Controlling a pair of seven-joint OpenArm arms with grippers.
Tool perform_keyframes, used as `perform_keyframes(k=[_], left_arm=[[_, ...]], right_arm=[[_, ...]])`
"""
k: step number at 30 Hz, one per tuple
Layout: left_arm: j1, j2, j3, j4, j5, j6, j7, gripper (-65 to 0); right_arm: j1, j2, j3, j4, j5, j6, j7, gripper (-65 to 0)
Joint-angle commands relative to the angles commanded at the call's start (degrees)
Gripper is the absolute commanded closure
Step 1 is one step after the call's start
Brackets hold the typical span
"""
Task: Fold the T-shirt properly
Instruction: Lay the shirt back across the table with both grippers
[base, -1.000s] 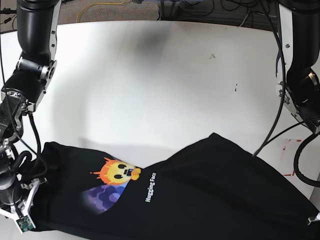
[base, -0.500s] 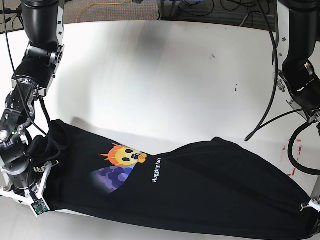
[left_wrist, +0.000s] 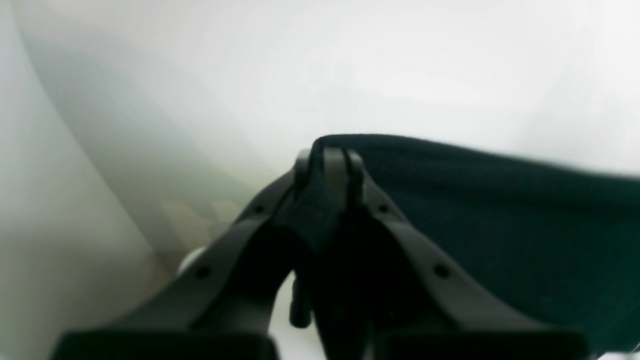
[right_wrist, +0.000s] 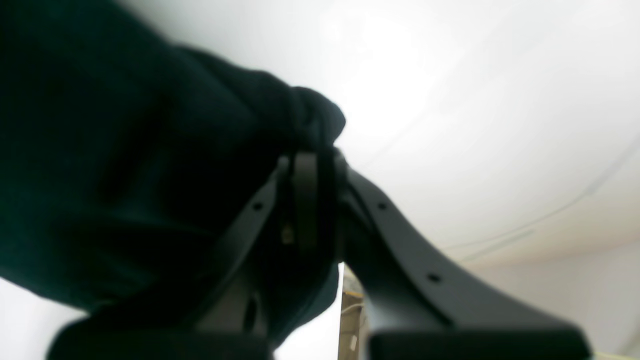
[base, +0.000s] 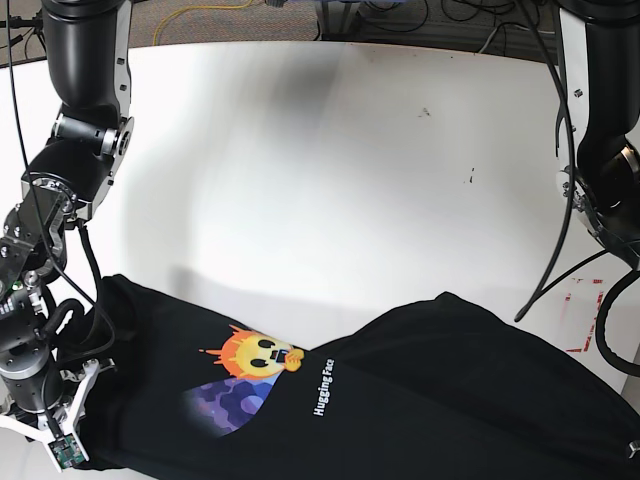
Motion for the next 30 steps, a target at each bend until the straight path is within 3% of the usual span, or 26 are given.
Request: perform_keyframes(k=[12, 17, 21, 30], left_arm=[[12.8, 0.3, 1.0, 2.8, -0.3, -0.1, 0.0, 0.0], [21.1, 0.3, 1.0, 7.2, -0.3, -0.2, -0.1, 0.0], [29.1, 0.3, 0.4, 10.8, -0.4, -2.5, 0.0, 0.0], [43.8, 0.2, -6.2, 13.5, -0.6, -7.5, 0.0, 0.0]], right_arm=[[-19.3, -1.1, 0.6, 2.7, 0.4, 0.00, 0.1, 0.0], [-29.8, -6.2, 5.7, 3.2, 0.4, 0.00, 2.4, 0.0], [-38.4, -10.0, 8.8, 3.2, 0.0, 0.00, 7.6, 0.0], [-49.4, -13.3, 9.2, 3.1, -0.1, 0.00, 8.4, -0.2]])
